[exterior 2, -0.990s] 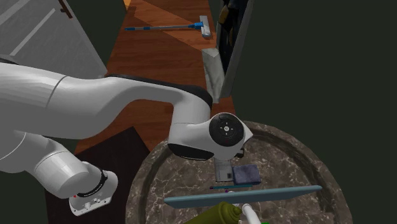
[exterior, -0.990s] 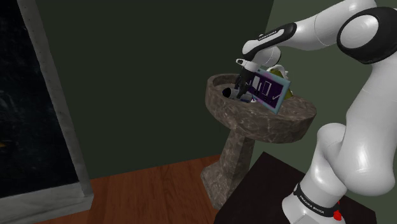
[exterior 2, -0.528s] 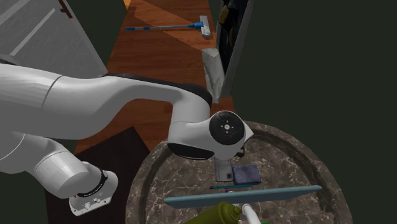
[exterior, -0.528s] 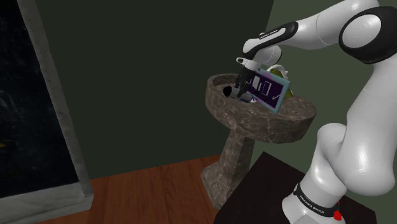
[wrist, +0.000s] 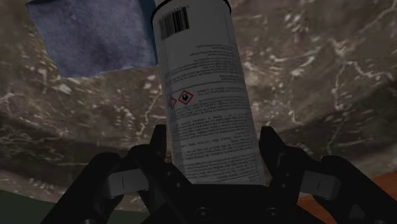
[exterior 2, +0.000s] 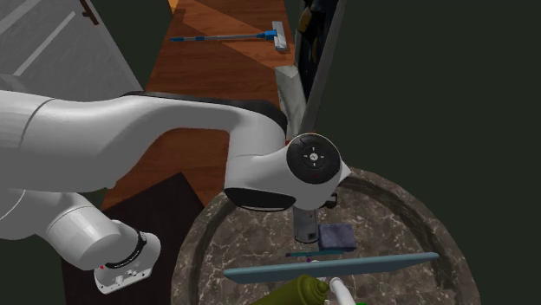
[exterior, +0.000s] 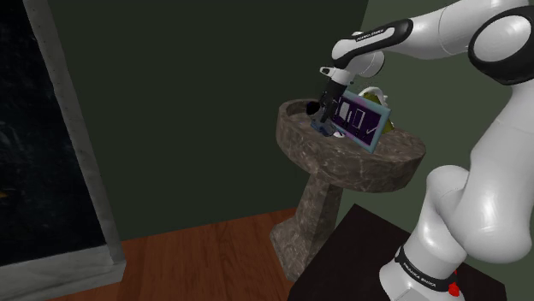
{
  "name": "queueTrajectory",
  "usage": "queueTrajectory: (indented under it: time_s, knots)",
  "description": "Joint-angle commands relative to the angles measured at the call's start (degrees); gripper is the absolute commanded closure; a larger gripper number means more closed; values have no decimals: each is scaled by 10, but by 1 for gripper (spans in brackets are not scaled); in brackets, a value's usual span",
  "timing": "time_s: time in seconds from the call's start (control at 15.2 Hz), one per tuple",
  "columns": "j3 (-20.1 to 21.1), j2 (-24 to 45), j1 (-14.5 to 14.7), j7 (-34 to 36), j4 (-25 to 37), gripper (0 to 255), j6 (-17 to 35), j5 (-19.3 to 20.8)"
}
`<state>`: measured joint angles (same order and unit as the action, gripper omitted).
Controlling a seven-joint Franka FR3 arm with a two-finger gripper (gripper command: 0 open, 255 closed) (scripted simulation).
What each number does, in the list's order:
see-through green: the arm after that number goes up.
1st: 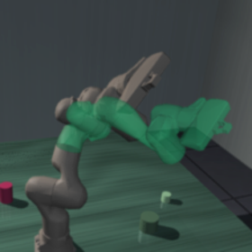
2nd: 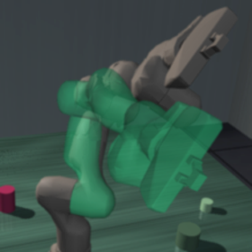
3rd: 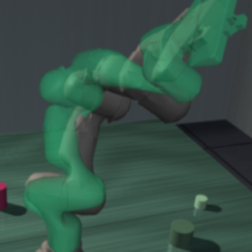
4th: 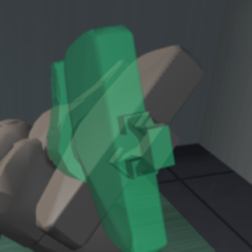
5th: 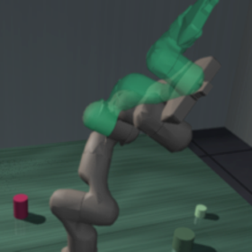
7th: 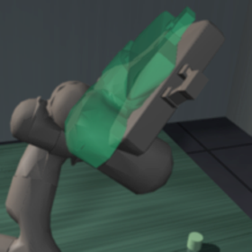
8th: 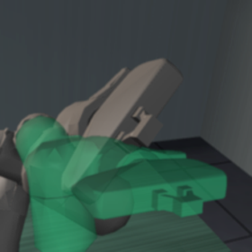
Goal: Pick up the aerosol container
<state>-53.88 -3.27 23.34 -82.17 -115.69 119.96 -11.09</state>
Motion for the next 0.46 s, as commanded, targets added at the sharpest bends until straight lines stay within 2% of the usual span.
queueTrajectory:
  time_s: [0.0,0.4]
  knots:
    - [1,-5,0,6,12,255,-14,7]
    - [5,-15,0,19,37,255,-43,19]
